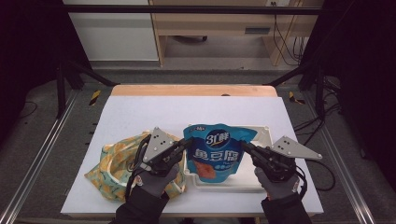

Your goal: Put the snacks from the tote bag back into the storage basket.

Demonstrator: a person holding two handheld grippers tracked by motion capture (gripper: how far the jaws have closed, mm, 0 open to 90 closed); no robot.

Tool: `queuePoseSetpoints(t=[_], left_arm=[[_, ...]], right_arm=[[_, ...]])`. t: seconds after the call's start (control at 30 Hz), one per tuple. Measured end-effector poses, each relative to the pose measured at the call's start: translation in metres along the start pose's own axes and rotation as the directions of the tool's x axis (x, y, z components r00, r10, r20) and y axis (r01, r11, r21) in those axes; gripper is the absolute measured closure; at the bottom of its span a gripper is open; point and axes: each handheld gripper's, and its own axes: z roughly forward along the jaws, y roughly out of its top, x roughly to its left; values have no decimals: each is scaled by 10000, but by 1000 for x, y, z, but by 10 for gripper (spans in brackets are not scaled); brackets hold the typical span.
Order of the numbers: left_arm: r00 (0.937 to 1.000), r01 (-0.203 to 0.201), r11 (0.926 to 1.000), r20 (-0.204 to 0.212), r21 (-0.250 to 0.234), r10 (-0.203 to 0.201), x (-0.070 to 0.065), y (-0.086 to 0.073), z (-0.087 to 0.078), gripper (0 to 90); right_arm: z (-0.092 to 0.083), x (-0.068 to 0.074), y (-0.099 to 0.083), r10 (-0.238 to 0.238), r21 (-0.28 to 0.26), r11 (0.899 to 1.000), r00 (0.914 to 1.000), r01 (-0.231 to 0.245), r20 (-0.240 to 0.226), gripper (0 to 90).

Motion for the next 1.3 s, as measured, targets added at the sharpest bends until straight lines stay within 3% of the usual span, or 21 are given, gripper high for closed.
queuePoseSetpoints(t=[0.67,1.3], left_arm=[[9998,136,9989,-157,438,-129,2,-18,8,900],[9995,188,9997,-255,143,-185,3,-25,7,885]], right_arm=[[11,-2,-15,131,469,9988,9999,-132,34,900],[13,-4,-18,287,304,9991,9996,-287,12,860]])
